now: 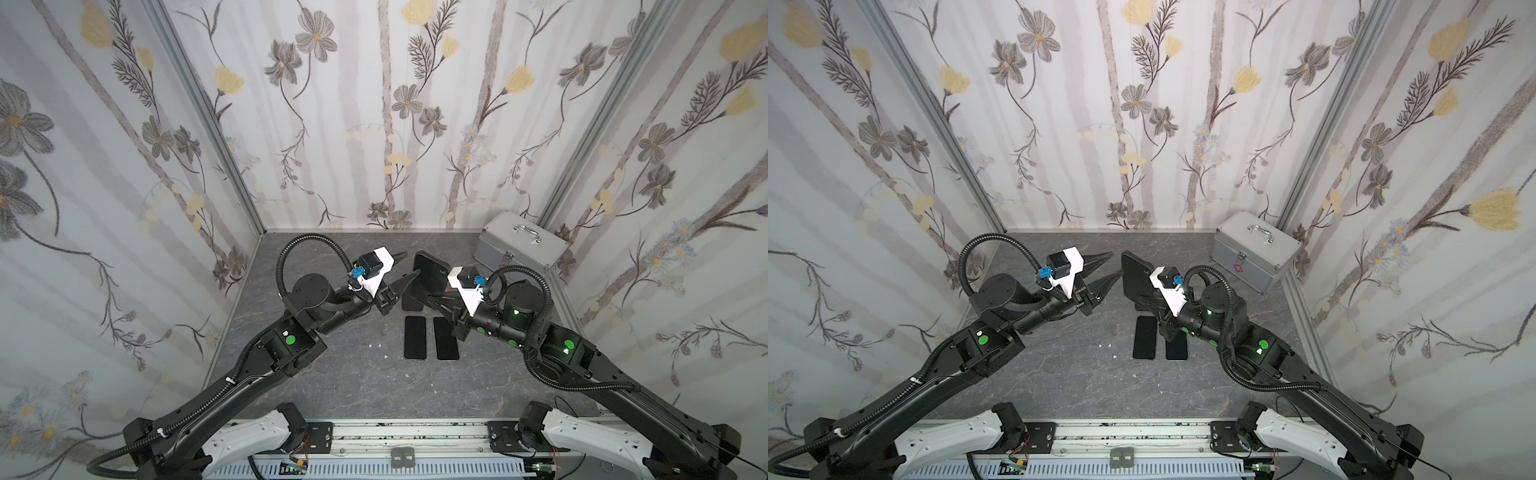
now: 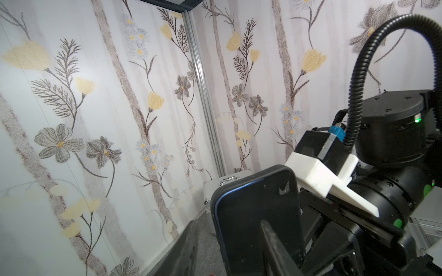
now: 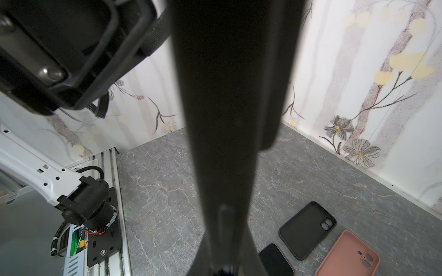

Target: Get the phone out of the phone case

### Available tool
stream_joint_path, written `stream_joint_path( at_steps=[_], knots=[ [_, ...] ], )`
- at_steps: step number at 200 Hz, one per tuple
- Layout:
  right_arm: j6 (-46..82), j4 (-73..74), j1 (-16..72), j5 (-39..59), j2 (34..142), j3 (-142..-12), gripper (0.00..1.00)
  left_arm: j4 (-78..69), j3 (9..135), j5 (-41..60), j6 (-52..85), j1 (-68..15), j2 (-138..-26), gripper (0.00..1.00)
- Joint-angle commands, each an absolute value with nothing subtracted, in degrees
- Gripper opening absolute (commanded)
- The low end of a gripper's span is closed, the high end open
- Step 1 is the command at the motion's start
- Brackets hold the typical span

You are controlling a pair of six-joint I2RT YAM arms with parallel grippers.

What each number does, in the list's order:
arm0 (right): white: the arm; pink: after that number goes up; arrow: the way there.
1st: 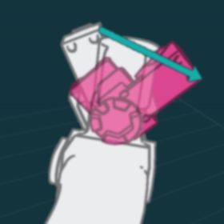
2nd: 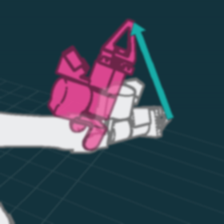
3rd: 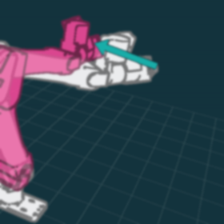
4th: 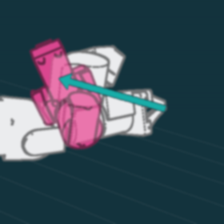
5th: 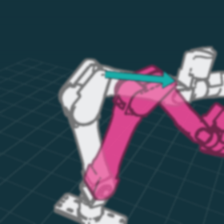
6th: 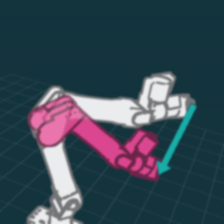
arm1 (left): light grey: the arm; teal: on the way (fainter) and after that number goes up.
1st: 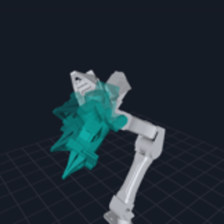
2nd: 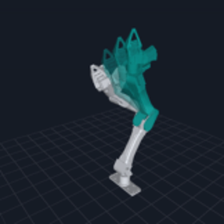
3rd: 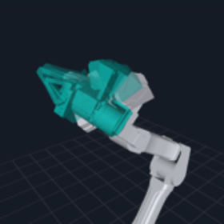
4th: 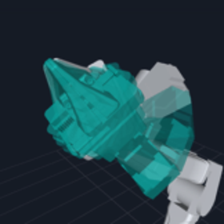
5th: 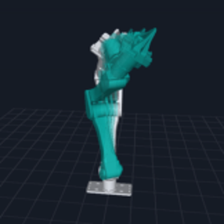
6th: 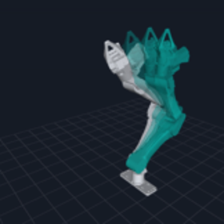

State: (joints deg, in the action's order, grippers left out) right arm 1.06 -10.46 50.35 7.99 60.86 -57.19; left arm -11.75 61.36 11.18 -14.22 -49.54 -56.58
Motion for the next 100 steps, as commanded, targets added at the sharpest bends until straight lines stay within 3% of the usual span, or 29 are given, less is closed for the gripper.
stream_joint_path(
  at_steps=[1,100],
  knots=[
    [1.4,-7.6,50.4,7.7,61.2,-57.5,0.0,-12.7,61.4,12.1,-14.4,-49.5,-56.6,0.4],
    [0.6,-8.1,50.5,11.4,61.9,-58.0,0.0,-12.7,61.6,12.3,-14.4,-49.5,-57.5,0.36]
  ],
)
